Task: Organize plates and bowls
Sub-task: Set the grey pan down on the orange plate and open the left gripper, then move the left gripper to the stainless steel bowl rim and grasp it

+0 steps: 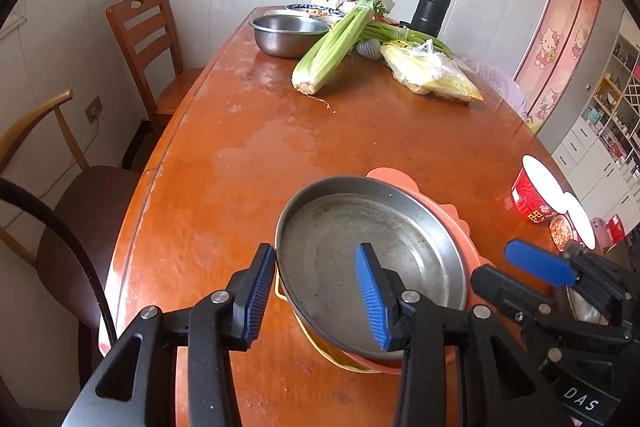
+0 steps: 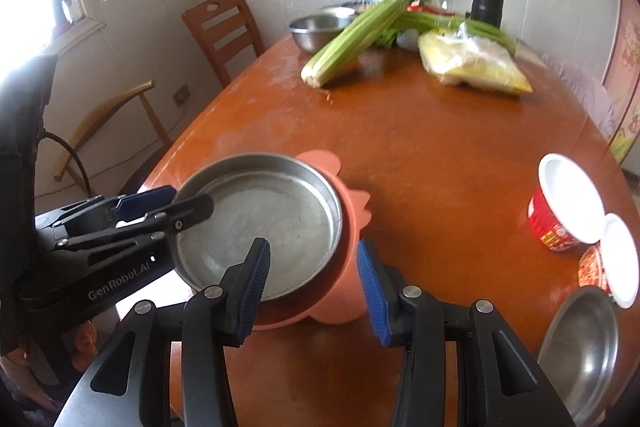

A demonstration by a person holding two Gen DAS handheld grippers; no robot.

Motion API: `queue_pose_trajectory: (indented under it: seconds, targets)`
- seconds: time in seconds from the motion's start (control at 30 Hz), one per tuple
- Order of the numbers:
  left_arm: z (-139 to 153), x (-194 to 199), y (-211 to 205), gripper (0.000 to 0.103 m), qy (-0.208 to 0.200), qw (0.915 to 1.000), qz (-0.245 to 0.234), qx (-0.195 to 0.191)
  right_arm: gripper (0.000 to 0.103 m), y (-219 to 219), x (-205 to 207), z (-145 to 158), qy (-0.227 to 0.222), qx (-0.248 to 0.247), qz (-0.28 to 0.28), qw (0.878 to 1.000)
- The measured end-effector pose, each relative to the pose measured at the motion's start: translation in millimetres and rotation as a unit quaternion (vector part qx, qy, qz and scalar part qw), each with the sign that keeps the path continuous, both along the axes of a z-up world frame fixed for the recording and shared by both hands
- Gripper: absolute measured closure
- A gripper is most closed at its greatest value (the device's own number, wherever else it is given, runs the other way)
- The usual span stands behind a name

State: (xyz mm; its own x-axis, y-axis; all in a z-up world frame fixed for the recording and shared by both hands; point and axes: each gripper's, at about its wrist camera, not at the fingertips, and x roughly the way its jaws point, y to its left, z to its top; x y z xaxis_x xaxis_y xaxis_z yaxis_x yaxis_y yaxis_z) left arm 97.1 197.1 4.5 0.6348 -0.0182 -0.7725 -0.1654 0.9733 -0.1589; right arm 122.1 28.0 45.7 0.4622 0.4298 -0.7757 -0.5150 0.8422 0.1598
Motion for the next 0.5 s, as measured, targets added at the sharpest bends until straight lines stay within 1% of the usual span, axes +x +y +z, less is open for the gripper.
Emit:
queue_pose_trajectory:
  seconds: [0.07,0.2,0.37,0.5]
  targets:
    - [5.2,-2.5,-3.3,0.059,-0.006,1.0000,0.000,0.003,0.056,-2.6,-2.2,4.5,-0.007,0.004,0.000,1.000]
    - [15.5,-9.3,-7.2,0.058,-0.016,0.9999,0.003,-0.003,0.052,-8.7,-6.6,13.3,-0.024,0.004,-0.004,1.000]
    - [27.9,-17.1,-16.3,0.057,-0.026,0.9997,0.004,0.002,0.049,-19.5,-14.1,28.2,-0.054,0.011,-0.006,0.998]
    - [35.9,-22.3,-26.7,0.056,-0.030,0.9995,0.003,0.011,0.047,-30.3,-18.4,38.8,-0.069,0.022,-0.006,0.997]
